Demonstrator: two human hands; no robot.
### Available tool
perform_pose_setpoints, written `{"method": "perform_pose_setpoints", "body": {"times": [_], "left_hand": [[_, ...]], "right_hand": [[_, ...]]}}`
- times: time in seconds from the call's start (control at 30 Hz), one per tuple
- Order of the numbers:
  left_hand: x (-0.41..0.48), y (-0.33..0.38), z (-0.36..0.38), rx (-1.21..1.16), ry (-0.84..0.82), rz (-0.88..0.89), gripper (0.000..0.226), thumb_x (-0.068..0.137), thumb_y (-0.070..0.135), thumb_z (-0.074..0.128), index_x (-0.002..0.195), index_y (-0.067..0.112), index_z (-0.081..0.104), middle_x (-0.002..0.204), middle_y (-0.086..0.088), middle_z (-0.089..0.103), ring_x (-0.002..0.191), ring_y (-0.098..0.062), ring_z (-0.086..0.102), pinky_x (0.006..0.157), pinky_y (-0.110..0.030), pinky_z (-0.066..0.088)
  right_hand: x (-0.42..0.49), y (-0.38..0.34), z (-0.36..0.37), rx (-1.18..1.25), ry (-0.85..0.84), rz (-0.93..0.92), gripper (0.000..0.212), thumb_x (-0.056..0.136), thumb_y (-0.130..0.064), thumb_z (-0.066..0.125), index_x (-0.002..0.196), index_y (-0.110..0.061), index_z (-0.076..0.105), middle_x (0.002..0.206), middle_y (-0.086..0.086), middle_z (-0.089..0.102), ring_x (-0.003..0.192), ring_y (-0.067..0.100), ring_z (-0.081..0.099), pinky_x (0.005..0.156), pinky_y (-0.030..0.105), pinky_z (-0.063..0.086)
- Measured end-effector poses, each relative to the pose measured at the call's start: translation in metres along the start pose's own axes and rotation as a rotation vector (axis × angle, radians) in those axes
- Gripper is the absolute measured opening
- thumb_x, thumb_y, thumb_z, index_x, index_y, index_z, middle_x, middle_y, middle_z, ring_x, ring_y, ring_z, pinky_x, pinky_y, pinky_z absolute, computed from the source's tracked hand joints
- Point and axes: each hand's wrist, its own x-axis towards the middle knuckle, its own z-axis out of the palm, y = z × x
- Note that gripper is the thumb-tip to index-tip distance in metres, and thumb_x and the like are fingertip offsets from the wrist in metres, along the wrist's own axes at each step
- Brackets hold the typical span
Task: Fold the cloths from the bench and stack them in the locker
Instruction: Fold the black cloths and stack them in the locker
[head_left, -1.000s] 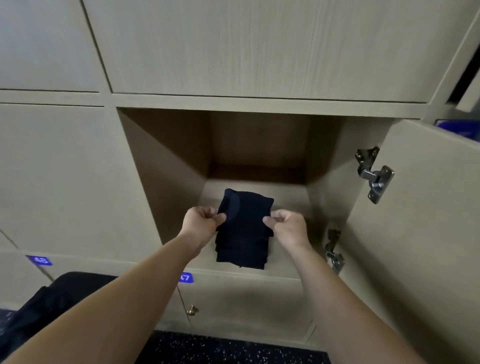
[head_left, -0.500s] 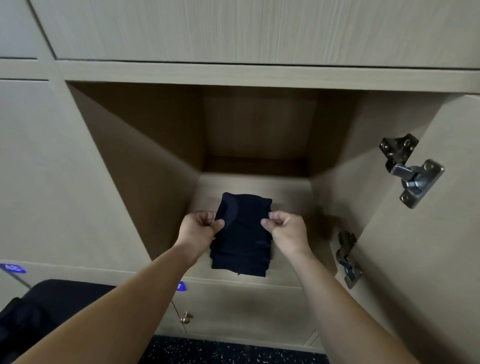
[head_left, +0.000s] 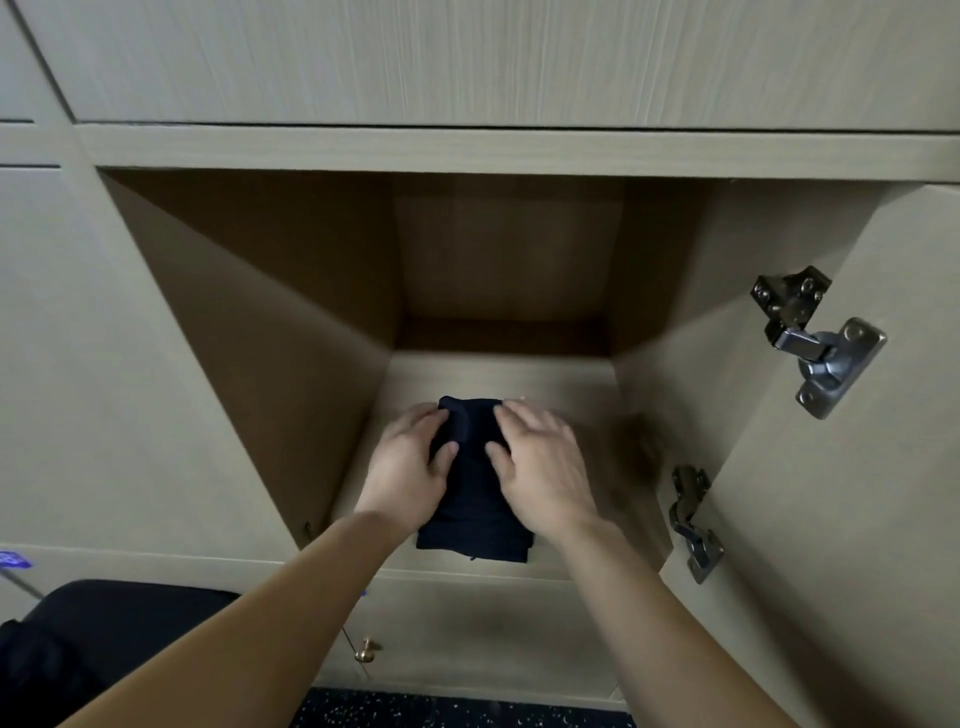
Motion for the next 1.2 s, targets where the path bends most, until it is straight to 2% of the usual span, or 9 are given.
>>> {"method": "perform_pose_setpoints", "body": {"times": [0.07, 0.17, 0.3, 0.57, 0.73, 0.83, 0.93, 1.1, 1.2], "left_hand": [[0.003, 0.002, 0.004, 0.149, -0.114, 0.13, 0.052, 0.104, 0.025, 0.041, 0.153, 0.014, 0.028, 0.162, -0.002, 0.02, 0.149, -0.015, 0.014, 0.119, -0.024, 0.007], [0.009, -0.002, 0.011, 0.368, -0.329, 0.192, 0.055, 0.107, 0.03, 0.024, 0.156, 0.014, 0.006, 0.164, -0.002, -0.001, 0.15, -0.009, -0.007, 0.119, -0.025, -0.009], [0.01, -0.016, 0.017, 0.431, -0.446, 0.145, 0.057, 0.107, 0.036, 0.016, 0.156, 0.013, -0.003, 0.164, -0.002, -0.007, 0.149, -0.008, -0.012, 0.118, -0.026, -0.013], [0.005, -0.026, 0.021, 0.305, -0.462, 0.098, 0.058, 0.107, 0.038, 0.016, 0.155, 0.014, -0.006, 0.163, 0.001, -0.011, 0.148, -0.006, -0.014, 0.116, -0.022, -0.014], [-0.009, -0.013, 0.001, 0.255, -0.36, 0.105, 0.056, 0.107, 0.032, 0.027, 0.156, 0.011, 0.01, 0.164, -0.003, 0.005, 0.151, -0.012, 0.002, 0.117, -0.018, -0.002], [-0.025, 0.003, -0.022, 0.288, -0.266, 0.12, 0.054, 0.106, 0.029, 0.033, 0.156, 0.015, 0.019, 0.162, 0.0, 0.019, 0.148, -0.015, 0.019, 0.118, -0.022, 0.015], [-0.044, 0.018, -0.051, 0.405, -0.187, 0.136, 0.054, 0.104, 0.034, 0.037, 0.154, 0.02, 0.023, 0.158, 0.002, 0.029, 0.141, -0.019, 0.03, 0.114, -0.029, 0.027], [-0.093, 0.032, -0.107, 0.526, -0.117, 0.104, 0.055, 0.102, 0.041, 0.041, 0.152, 0.023, 0.028, 0.156, 0.001, 0.033, 0.139, -0.021, 0.033, 0.112, -0.033, 0.029], [-0.132, 0.025, -0.14, 0.547, -0.08, 0.039, 0.051, 0.101, 0.042, 0.044, 0.147, 0.022, 0.036, 0.151, 0.001, 0.039, 0.136, -0.021, 0.038, 0.108, -0.034, 0.034]], "right_hand": [[0.001, 0.004, 0.01, -0.034, -0.169, 0.016, 0.056, 0.104, -0.038, 0.029, 0.153, -0.012, 0.021, 0.161, 0.005, 0.016, 0.149, 0.016, 0.007, 0.12, 0.03, 0.003], [-0.002, 0.014, 0.022, 0.021, -0.314, 0.124, 0.06, 0.105, -0.043, 0.018, 0.155, -0.013, 0.007, 0.163, 0.002, -0.002, 0.149, 0.013, -0.007, 0.119, 0.028, -0.005], [-0.008, 0.021, 0.036, 0.089, -0.322, 0.153, 0.06, 0.105, -0.044, 0.015, 0.155, -0.015, 0.001, 0.162, -0.001, -0.009, 0.148, 0.01, -0.012, 0.119, 0.026, -0.006], [-0.01, 0.02, 0.045, 0.108, -0.297, 0.146, 0.058, 0.105, -0.042, 0.016, 0.155, -0.016, 0.001, 0.162, -0.003, -0.01, 0.148, 0.009, -0.013, 0.119, 0.026, -0.007], [-0.006, 0.015, 0.028, 0.061, -0.318, 0.162, 0.056, 0.105, -0.042, 0.018, 0.155, -0.015, 0.014, 0.163, 0.001, 0.003, 0.15, 0.014, -0.002, 0.12, 0.031, 0.004], [-0.006, 0.002, 0.008, -0.004, -0.198, 0.151, 0.048, 0.104, -0.037, 0.03, 0.148, -0.018, 0.036, 0.157, 0.003, 0.03, 0.145, 0.019, 0.025, 0.116, 0.032, 0.021], [-0.013, -0.018, -0.019, -0.051, -0.078, 0.103, 0.042, 0.1, -0.034, 0.045, 0.14, -0.021, 0.048, 0.142, -0.001, 0.052, 0.129, 0.02, 0.048, 0.106, 0.032, 0.037], [-0.046, -0.066, -0.06, -0.015, -0.066, 0.058, 0.041, 0.098, -0.034, 0.049, 0.137, -0.02, 0.049, 0.137, 0.001, 0.056, 0.124, 0.022, 0.051, 0.098, 0.035, 0.044], [-0.07, -0.101, -0.075, 0.01, -0.067, 0.026, 0.034, 0.098, -0.033, 0.05, 0.128, -0.018, 0.055, 0.129, 0.003, 0.06, 0.119, 0.024, 0.053, 0.091, 0.036, 0.047]]}}
